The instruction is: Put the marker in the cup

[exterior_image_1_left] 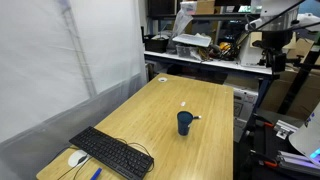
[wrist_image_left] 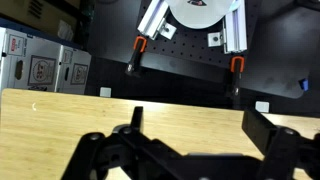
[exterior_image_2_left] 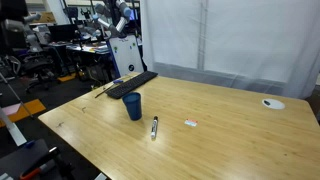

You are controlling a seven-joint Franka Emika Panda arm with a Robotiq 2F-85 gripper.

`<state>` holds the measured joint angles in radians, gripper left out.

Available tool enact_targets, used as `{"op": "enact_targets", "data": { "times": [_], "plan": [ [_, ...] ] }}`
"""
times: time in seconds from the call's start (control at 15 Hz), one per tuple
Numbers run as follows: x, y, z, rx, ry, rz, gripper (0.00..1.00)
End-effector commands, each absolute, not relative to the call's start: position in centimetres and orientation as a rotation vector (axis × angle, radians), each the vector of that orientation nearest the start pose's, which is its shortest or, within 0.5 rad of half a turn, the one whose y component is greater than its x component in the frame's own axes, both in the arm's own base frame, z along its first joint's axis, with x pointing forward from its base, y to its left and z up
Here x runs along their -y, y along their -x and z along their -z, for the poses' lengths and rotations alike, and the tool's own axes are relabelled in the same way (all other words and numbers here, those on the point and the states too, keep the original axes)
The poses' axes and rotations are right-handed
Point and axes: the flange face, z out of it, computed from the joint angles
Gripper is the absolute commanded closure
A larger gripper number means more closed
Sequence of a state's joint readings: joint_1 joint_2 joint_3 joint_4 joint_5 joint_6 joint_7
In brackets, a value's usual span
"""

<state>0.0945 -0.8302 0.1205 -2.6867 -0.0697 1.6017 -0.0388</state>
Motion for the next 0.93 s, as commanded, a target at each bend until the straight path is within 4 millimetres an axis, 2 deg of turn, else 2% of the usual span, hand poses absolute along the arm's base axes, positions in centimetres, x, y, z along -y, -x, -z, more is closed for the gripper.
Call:
{"op": "enact_targets", "data": {
  "times": [0.0,0.2,0.47,0.73,0.87],
  "plan": [
    [-5.1,-26.8,-45.3,0.352,3.272,-0.409,0.0],
    [-5.0,-27.1,-45.1,0.388,3.265,-0.413,0.0],
    [-3.8,-28.3,-43.8,0.626,3.219,-0.395,0.0],
    [-2.1,-30.5,-43.4,0.916,3.202,-0.249,0.0],
    [-1.5,-31.7,-43.2,0.995,3.189,-0.141,0.0]
  ]
}}
